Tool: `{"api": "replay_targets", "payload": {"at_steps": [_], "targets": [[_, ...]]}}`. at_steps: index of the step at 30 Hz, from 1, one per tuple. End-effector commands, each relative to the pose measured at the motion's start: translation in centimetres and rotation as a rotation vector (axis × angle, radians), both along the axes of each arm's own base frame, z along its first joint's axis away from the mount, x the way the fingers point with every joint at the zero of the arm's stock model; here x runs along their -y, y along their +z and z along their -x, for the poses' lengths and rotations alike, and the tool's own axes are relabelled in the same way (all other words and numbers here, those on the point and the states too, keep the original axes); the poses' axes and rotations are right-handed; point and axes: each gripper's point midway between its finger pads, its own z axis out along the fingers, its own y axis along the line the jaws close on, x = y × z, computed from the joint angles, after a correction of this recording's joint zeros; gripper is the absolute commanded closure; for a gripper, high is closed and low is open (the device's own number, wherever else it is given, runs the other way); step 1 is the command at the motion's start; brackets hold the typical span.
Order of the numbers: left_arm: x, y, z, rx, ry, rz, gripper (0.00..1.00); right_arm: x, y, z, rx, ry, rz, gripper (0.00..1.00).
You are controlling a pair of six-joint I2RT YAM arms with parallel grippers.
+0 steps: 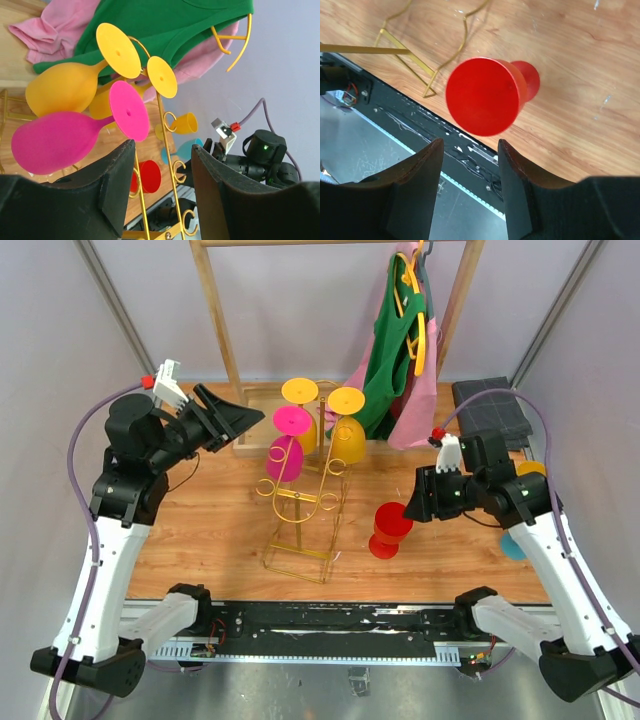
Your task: Place the wine glass upside down on the wine glass rack
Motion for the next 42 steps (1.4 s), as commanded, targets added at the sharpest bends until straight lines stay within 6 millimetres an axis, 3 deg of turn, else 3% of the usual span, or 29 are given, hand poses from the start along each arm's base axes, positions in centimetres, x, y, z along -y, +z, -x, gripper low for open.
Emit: {"api": "replay_targets", "payload": {"at_steps": [1, 12, 21, 32, 36, 42], "targets": [[-0.4, 0.0, 0.5, 0.033, 0.021, -0.009, 0.46, 1.6, -2.5, 0.3, -0.044, -0.005, 0.153, 0.52], [-0.1, -0.5, 0.2, 0.02, 0.007, -0.019, 0.46, 2.1, -6.5, -0.3, -0.115, 0.018, 0.319, 0.52], [-0.1, -0.5, 0.1, 0.012, 0.01, -0.008, 0.46, 1.8, -8.2, -1.3, -0.133, 0.034, 0.362, 0.53], [-0.6, -0.6, 0.3, -0.008, 0.04, -0.001, 0.46, 1.5, -9.4, -2.1, -0.128, 0.048, 0.377, 0.79], [-0.9, -0.4, 0.5, -0.005, 0.058, -0.004, 0.46, 1.7, -9.6, -2.1, -0.129, 0.047, 0.388, 0.98], [-0.9, -0.4, 0.5, -0.013, 0.062, 0.005, 0.46, 2.7, -8.4, -2.2, -0.09, 0.011, 0.416, 0.99]]}}
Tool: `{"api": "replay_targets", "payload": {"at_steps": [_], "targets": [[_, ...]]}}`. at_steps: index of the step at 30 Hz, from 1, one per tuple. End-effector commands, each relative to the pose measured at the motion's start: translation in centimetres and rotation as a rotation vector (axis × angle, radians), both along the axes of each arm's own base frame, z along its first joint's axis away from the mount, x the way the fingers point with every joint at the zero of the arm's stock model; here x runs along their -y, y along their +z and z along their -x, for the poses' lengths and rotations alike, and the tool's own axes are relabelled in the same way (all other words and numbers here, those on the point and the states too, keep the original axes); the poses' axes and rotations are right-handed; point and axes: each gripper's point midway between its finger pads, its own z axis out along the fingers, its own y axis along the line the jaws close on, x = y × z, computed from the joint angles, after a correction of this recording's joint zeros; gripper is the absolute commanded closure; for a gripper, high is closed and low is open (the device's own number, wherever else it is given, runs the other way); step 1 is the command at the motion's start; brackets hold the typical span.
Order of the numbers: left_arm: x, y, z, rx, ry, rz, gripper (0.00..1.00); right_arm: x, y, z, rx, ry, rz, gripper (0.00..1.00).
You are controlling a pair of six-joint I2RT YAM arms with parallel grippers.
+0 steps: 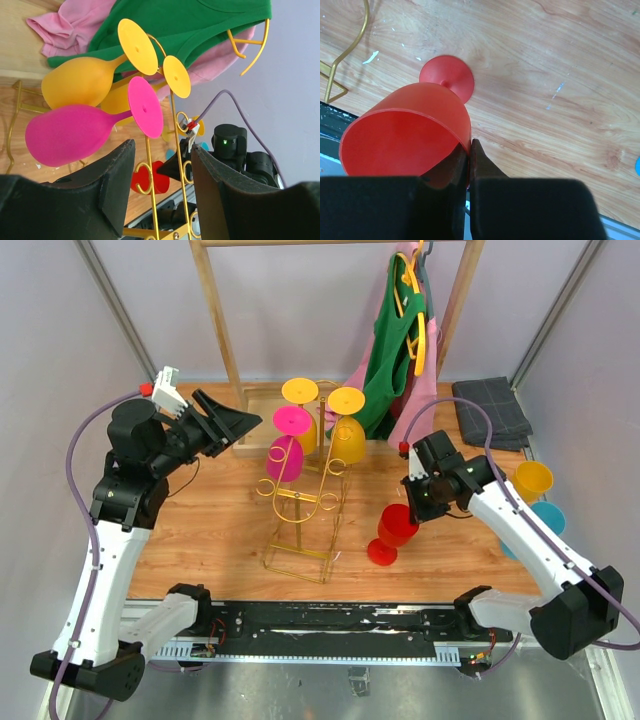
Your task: Place the wine glass upside down on the wine glass rack
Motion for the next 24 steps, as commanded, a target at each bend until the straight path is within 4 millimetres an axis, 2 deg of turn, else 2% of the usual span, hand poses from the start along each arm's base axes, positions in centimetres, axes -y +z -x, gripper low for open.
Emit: {"api": "replay_targets", "payload": {"at_steps": [1, 4, 13, 18, 24], "targets": [[0.1, 0.9, 0.4, 0.018, 0.002, 0.021, 0.46, 1.1, 1.4, 0.1, 0.06, -0.015, 0.047, 0.99], [0.4, 0.9, 0.4, 0.019, -0.012, 0.04, 0.46, 2.0, 3.6, -0.3, 0.135, -0.06, 0.057, 0.99], [0.5, 0.9, 0.7, 0.025, -0.023, 0.067, 0.47, 4.2, 12.2, -2.2, 0.431, -0.206, 0.024, 0.99], [0.6, 0.3, 1.1, 0.018, -0.025, 0.082, 0.47, 4.0, 17.4, -2.6, 0.606, -0.232, -0.095, 0.99], [1.0, 1.6, 1.7, 0.049, -0.062, 0.106, 0.47, 3.3, 23.9, -2.6, 0.769, -0.269, -0.261, 0.99]]}}
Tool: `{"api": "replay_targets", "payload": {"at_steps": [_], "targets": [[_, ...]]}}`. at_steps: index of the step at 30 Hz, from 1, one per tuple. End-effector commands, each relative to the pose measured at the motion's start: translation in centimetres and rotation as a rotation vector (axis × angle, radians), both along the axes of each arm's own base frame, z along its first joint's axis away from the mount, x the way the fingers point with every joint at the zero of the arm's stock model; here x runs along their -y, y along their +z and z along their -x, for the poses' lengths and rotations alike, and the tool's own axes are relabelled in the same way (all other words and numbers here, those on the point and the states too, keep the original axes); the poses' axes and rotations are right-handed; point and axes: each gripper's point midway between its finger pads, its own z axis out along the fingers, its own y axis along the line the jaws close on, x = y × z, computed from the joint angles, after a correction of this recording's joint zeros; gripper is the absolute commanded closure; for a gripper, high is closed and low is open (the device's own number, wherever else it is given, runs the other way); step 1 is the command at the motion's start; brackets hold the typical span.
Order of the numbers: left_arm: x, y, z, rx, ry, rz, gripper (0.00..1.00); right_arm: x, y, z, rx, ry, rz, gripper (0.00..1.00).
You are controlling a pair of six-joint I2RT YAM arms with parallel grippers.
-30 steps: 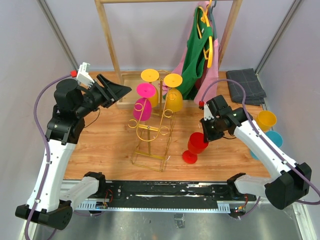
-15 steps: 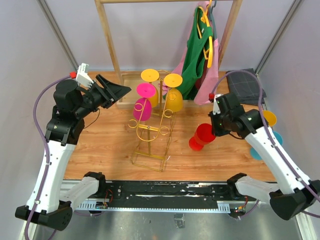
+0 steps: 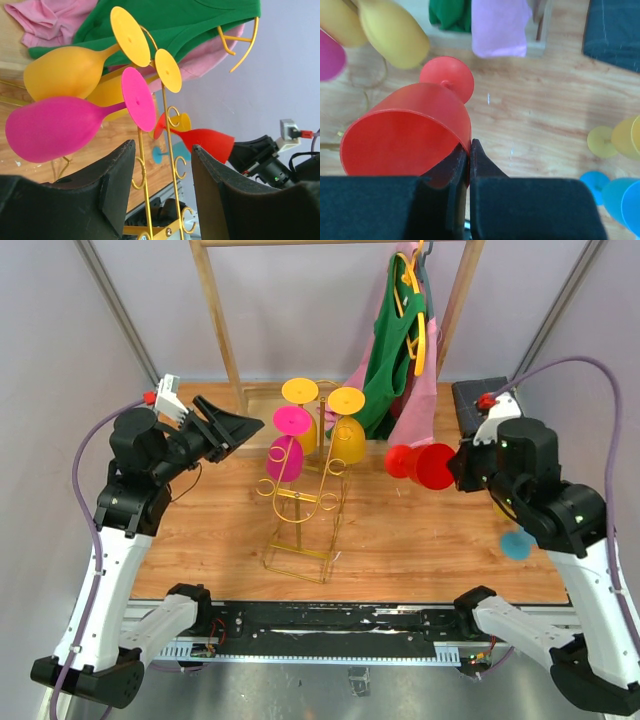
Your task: Place the wine glass upside down on the wine glass rack
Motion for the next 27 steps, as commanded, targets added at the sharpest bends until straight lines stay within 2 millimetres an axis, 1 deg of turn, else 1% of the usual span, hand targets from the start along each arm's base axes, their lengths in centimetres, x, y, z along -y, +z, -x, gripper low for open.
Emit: {"api": "replay_targets", "payload": {"at_steps": [1, 4, 7, 8, 10, 13, 19, 22, 25, 27], "targets": [[0.5, 2.6, 1.1, 0.084, -0.042, 0.034, 0.47, -0.8, 6.6, -0.6, 0.183, -0.009, -0.133, 0.99], [0.6, 3.5, 1.7, 0.112, -0.053, 0.047, 0.47, -0.8, 9.1, -0.8, 0.241, -0.01, -0.157, 0.99], [0.8, 3.8, 2.3, 0.122, -0.074, 0.069, 0.47, -1.7, 11.3, -0.9, 0.289, 0.019, -0.219, 0.99], [0.9, 3.7, 2.4, 0.122, -0.082, 0.075, 0.47, -2.1, 12.0, -1.1, 0.309, 0.031, -0.248, 0.99], [1.1, 3.6, 2.4, 0.123, -0.089, 0.089, 0.47, -3.5, 14.1, -1.3, 0.37, 0.089, -0.315, 0.99], [1.1, 3.7, 2.1, 0.135, -0.081, 0.126, 0.47, -5.2, 16.3, -1.9, 0.441, 0.157, -0.374, 0.99], [0.8, 5.6, 1.4, 0.205, -0.049, 0.188, 0.46, -9.0, 20.8, -3.2, 0.567, 0.313, -0.495, 0.99], [0.6, 7.2, 1.5, 0.232, -0.04, 0.239, 0.46, -10.5, 22.6, -3.6, 0.601, 0.374, -0.558, 0.99], [0.7, 8.7, 2.1, 0.265, -0.061, 0.277, 0.46, -11.7, 24.1, -2.8, 0.63, 0.472, -0.629, 0.99], [0.7, 9.5, 2.4, 0.28, -0.067, 0.293, 0.46, -12.3, 24.3, -2.3, 0.639, 0.528, -0.677, 0.99]]}}
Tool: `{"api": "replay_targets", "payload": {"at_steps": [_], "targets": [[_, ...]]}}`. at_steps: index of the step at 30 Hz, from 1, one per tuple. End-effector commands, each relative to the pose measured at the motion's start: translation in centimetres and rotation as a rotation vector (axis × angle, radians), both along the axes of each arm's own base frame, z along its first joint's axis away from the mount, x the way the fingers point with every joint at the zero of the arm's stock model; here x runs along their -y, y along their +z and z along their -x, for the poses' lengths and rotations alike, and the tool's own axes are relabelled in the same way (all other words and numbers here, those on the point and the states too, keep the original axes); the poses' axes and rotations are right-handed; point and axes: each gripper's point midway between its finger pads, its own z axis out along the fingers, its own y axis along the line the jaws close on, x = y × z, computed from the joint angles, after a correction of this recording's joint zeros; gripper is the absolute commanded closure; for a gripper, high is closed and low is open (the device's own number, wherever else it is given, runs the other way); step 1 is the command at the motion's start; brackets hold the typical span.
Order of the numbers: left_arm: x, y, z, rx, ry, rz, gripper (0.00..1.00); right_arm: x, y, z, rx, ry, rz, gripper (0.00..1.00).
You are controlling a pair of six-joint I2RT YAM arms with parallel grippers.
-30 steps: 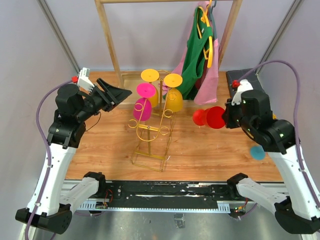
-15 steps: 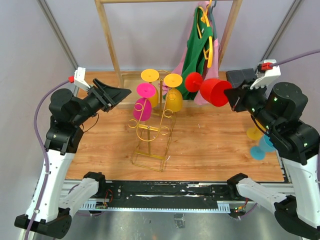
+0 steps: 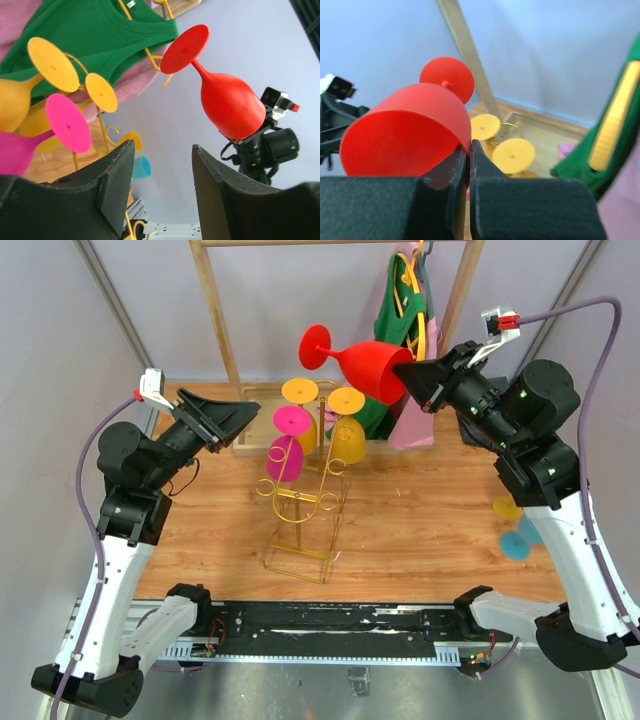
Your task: Place the wine glass upside down on the wine glass rack
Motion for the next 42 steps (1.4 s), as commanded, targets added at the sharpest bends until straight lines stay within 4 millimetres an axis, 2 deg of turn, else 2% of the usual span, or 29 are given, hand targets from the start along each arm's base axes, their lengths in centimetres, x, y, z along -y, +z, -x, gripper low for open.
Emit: {"api": "replay_targets", "payload": {"at_steps": [1, 5, 11, 17, 28, 37, 42], "targets": [[0.1, 4.2, 1.6, 0.112, -0.03, 0.084, 0.46, -1.6, 4.8, 3.4, 0.154, 0.212, -0.17, 0.99], [0.4, 5.4, 2.7, 0.148, -0.08, 0.134, 0.45, -1.8, 4.2, 3.5, 0.129, 0.329, -0.28, 0.99], [0.5, 6.4, 3.3, 0.193, -0.12, 0.191, 0.43, -1.3, 6.0, 5.2, 0.149, 0.539, -0.391, 0.99], [1.5, 7.5, 3.3, 0.213, -0.241, 0.284, 0.42, -2.0, 6.8, 6.7, 0.132, 0.777, -0.467, 0.99], [1.8, 9.4, 4.2, 0.257, -0.362, 0.379, 0.42, -1.7, 5.3, 7.0, 0.08, 0.989, -0.639, 0.98], [1.6, 11.9, 6.6, 0.28, -0.468, 0.46, 0.42, -4.2, 4.2, 7.4, 0.054, 1.059, -0.62, 0.99], [1.3, 11.9, 7.9, 0.259, -0.547, 0.53, 0.43, -6.1, 4.2, 7.7, 0.042, 1.123, -0.604, 0.99]]}}
